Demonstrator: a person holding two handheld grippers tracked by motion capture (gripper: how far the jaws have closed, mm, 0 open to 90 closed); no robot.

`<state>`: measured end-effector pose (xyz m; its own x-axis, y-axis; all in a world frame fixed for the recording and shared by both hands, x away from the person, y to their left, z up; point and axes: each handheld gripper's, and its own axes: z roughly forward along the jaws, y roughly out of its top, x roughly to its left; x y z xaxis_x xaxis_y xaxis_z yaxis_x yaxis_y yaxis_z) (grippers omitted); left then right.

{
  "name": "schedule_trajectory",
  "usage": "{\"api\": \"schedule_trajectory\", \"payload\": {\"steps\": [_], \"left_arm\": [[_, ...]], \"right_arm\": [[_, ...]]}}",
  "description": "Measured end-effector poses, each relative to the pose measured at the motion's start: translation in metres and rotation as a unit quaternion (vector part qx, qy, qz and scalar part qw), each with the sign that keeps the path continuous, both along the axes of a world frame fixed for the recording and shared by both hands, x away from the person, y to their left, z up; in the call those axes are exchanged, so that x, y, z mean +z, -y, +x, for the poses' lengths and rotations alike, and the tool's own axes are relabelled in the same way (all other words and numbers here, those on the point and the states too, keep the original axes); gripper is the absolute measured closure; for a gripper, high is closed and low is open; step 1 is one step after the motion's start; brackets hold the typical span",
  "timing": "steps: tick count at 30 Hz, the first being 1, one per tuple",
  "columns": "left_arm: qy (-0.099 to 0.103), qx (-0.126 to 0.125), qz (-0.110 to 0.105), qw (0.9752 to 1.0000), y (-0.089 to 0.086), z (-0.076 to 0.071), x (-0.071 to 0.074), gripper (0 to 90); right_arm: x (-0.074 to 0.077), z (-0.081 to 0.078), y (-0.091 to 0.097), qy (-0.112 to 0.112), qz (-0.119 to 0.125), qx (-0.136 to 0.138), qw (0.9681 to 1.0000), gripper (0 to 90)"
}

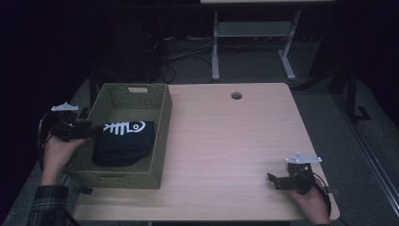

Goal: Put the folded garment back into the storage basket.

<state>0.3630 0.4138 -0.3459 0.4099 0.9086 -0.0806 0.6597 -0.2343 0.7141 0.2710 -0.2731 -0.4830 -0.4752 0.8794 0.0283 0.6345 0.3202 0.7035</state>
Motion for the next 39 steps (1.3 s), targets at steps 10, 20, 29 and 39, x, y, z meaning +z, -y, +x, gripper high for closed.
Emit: {"api": "schedule_trajectory", "payload": {"steps": [10, 20, 29, 39], "left_arm": [[0.019, -0.020, -0.037, 0.9989, 0.026, -0.013, 0.008, 28.0], [0.041, -0.048, -0.057, 0.9964, 0.065, -0.020, 0.019, 24.3], [0.045, -0.074, -0.056, 0.9947, 0.104, -0.018, 0.022, 17.2], [0.057, -0.112, -0.064, 0.9900, 0.147, -0.020, 0.025, 15.8]], "right_arm": [[0.000, 0.000, 0.000, 0.000, 0.000, 0.000, 1.0000, 2.5], [0.000, 0.000, 0.000, 0.000, 0.000, 0.000, 1.0000, 2.5], [0.000, 0.000, 0.000, 0.000, 0.001, 0.001, 1.0000, 2.5], [0.000, 0.000, 0.000, 0.000, 0.000, 0.000, 1.0000, 2.5]]}}
